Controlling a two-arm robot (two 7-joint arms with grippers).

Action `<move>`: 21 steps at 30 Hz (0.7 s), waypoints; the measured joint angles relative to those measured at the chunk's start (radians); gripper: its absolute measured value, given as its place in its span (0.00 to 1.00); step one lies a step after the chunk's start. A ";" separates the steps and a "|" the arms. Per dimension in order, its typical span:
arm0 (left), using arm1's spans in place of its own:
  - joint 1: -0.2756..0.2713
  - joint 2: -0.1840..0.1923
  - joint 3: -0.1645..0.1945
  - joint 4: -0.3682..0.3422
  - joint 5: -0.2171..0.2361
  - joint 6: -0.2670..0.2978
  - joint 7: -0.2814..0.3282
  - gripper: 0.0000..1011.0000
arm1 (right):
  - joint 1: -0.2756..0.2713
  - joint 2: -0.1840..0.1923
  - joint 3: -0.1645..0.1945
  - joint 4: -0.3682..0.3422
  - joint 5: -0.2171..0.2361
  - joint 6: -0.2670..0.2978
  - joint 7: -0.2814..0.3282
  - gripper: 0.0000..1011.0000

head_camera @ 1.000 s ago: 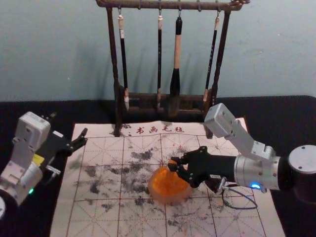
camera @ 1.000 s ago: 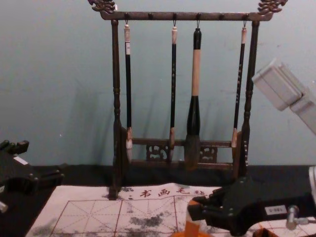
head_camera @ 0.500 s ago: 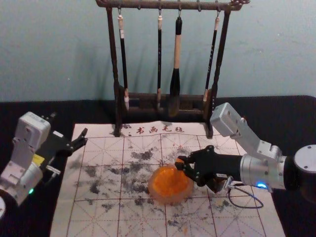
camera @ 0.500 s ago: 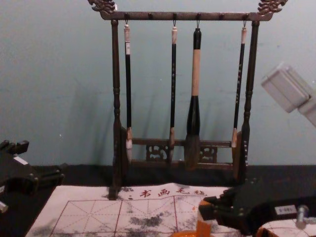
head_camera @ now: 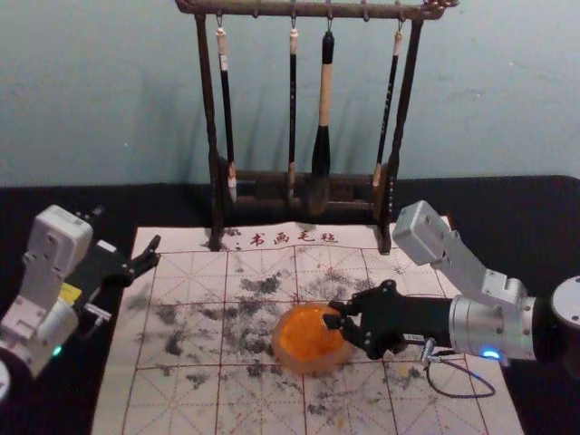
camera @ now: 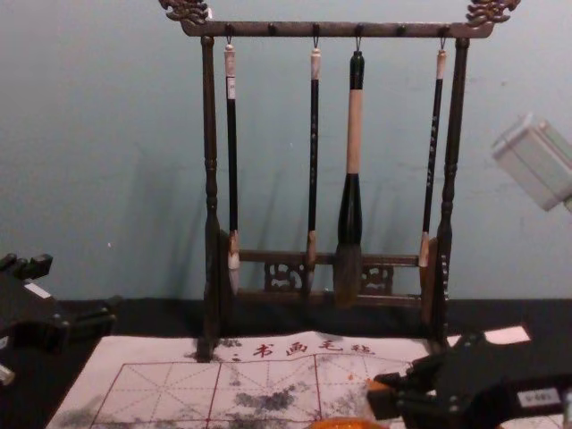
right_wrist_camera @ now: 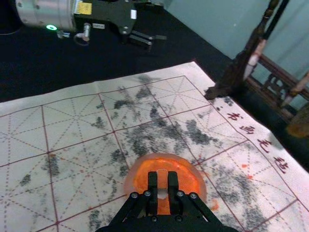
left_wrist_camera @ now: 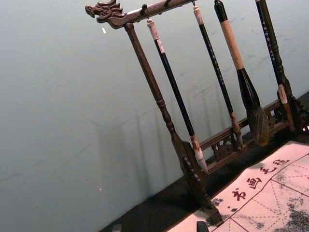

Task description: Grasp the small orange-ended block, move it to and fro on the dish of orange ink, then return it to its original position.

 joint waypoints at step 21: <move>0.000 0.000 0.000 0.000 0.000 0.000 0.000 0.99 | 0.049 -0.061 -0.046 0.061 -0.022 -0.007 0.003 0.07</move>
